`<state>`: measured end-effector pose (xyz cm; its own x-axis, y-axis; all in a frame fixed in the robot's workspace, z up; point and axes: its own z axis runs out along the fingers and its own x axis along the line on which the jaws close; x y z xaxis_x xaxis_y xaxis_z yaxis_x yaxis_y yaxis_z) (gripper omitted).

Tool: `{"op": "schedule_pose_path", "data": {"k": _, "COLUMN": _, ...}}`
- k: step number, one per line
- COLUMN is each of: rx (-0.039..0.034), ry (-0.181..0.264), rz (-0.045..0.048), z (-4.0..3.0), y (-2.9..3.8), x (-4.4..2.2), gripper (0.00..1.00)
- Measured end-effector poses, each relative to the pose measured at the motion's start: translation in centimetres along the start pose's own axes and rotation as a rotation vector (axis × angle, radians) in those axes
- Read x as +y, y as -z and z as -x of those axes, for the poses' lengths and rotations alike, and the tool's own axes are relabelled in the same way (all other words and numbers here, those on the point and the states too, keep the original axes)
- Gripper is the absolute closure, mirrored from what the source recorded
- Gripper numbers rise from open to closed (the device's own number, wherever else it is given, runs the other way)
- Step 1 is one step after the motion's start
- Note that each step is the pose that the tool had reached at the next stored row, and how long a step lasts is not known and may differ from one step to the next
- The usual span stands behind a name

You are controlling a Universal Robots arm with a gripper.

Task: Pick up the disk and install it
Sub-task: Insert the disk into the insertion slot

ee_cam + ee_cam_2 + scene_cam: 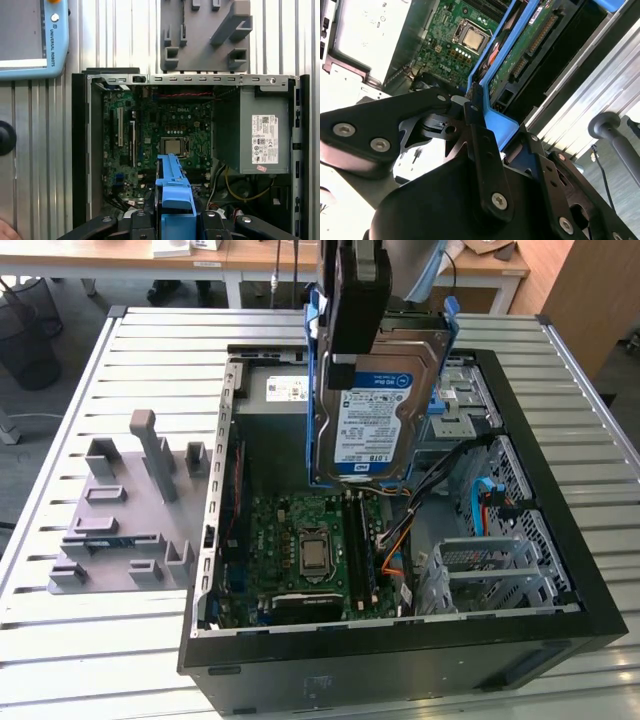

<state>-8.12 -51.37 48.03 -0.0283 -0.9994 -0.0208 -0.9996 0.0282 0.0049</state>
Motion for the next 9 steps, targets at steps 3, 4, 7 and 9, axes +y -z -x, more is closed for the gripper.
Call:
{"op": "schedule_pose_path", "data": {"k": 3, "rx": 0.0, "ry": 0.0, "rz": 0.0, "z": -0.03, "y": -0.07, "x": -0.64, "gripper": 0.64}}
{"op": "schedule_pose_path", "data": {"k": 4, "rx": -0.0002, "ry": 0.0, "rz": -0.0001, "z": -0.04, "y": -0.11, "x": -0.86, "gripper": 0.64}}
{"op": "schedule_pose_path", "data": {"k": 7, "rx": 0.0002, "ry": 0.0, "rz": 0.0001, "z": -0.18, "y": -0.2, "x": -1.23, "gripper": 0.64}}
{"op": "schedule_pose_path", "data": {"k": 9, "rx": 0.0, "ry": 0.0, "rz": 0.0, "z": -0.4, "y": -0.31, "x": -1.34, "gripper": 0.64}}
